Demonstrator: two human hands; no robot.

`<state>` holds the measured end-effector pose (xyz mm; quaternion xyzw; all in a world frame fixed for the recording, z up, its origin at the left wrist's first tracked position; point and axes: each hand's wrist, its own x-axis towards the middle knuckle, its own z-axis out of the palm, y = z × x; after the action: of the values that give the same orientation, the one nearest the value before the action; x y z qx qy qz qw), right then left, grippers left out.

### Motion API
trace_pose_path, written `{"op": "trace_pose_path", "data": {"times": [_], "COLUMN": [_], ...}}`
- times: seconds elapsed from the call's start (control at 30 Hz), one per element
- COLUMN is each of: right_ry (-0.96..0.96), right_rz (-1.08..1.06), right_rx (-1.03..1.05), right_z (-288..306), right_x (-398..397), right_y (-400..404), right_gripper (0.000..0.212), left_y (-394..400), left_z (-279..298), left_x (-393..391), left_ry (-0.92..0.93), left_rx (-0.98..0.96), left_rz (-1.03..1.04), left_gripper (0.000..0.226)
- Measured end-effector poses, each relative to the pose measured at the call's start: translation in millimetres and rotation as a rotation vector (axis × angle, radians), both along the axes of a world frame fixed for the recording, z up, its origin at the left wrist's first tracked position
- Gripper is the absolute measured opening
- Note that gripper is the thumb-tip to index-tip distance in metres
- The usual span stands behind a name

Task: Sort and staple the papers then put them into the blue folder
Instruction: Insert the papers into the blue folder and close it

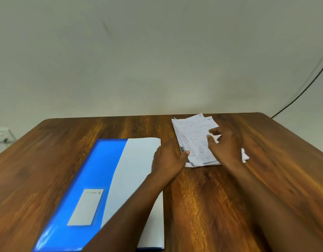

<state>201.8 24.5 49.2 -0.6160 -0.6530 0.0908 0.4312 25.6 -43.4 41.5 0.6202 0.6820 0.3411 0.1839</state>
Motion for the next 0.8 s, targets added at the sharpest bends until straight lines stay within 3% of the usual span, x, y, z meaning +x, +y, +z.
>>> {"op": "trace_pose_path", "data": {"times": [0.2,0.4,0.6,0.8], "right_ry": [-0.147,-0.265,-0.251,-0.032], "right_rz": [-0.061,0.007,-0.065,-0.157], "right_rx": [-0.419,-0.487,-0.519,-0.554], "right_z": [-1.7,-9.2,-2.3,-5.2], "right_x": [40.0,36.3,46.9,69.8], "right_y": [38.5,39.0,49.7,56.0], "right_gripper": [0.068,0.072,0.066,0.036], "left_y": [34.9,56.3,59.6,57.9], "left_z": [-12.6,-28.0,-31.5,-27.6], "left_x": [20.8,18.8,11.4,2.2], "left_ry": [-0.263,-0.456,-0.620,-0.678], "left_rx": [-0.040,-0.076,-0.131,-0.193], "left_rz": [-0.083,0.018,0.096,0.051], "left_gripper": [0.059,0.066,0.083,0.069]}}
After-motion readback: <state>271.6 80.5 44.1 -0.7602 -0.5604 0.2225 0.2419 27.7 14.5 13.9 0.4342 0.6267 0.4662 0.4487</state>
